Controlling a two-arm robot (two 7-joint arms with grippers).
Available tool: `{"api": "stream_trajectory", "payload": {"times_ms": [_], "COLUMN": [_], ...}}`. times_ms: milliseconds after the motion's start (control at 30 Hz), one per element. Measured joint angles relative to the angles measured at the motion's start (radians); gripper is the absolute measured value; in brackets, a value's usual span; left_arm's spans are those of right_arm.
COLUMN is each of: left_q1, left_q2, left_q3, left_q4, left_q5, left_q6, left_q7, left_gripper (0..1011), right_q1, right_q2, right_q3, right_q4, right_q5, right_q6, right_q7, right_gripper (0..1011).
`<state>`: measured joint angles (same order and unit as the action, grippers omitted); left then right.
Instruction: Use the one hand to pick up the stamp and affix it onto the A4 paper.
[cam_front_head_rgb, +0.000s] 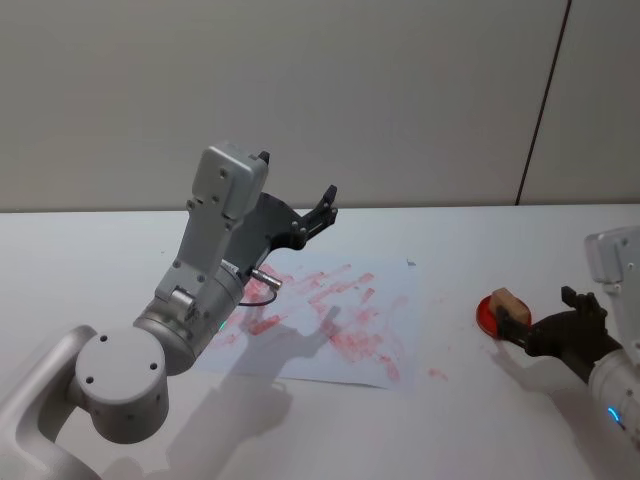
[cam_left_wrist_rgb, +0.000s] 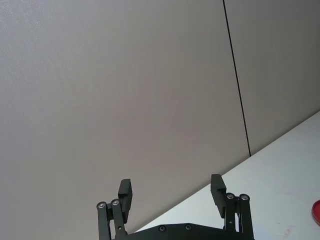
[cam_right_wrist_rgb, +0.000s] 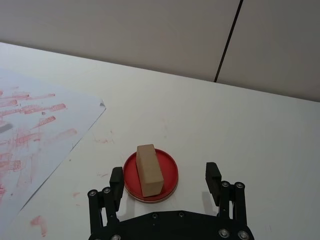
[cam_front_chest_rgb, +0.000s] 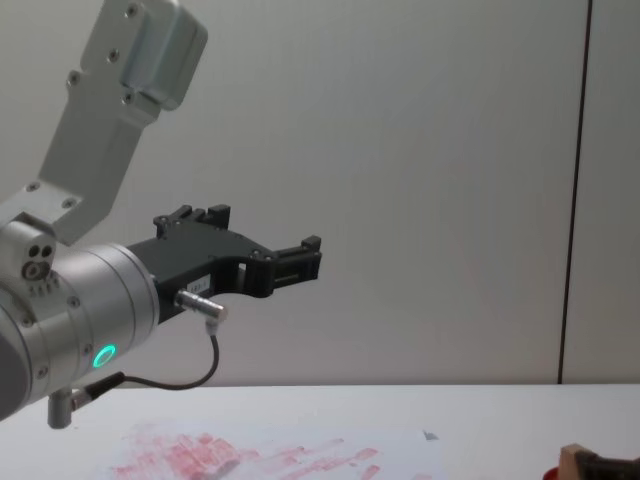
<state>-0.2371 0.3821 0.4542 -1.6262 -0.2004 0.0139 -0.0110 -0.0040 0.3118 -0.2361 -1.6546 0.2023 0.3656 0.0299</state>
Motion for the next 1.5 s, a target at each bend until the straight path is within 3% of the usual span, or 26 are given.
{"api": "stream_trajectory", "payload": {"times_ms": [533,833,1367,1500], "left_q1": [0.0,0.0,0.0,0.0], "left_q2": [0.0,0.0,0.0,0.0], "left_q3": [0.0,0.0,0.0,0.0], "left_q4": [0.0,0.0,0.0,0.0], "left_q5": [0.0,0.0,0.0,0.0], "left_q6": [0.0,0.0,0.0,0.0], "left_q7": [0.0,0.0,0.0,0.0], "left_gripper": [1001,1001,1001,1001], "right_q1": [0.066,0.082,0.092,0.093], "right_q2": [-0.041,-0.051,-0.057,-0.057], "right_q3": [-0.013,-0.017,-0.019,-0.019], "right_q4": [0.091,0.114,0.126,0.127], "right_q5": [-0.041,-0.051,-0.057,-0.057], "right_q6": [0.007,0.008,0.009,0.009], "right_q7": [0.034,0.043,0.048,0.048], "right_gripper": [994,788,258,225]}}
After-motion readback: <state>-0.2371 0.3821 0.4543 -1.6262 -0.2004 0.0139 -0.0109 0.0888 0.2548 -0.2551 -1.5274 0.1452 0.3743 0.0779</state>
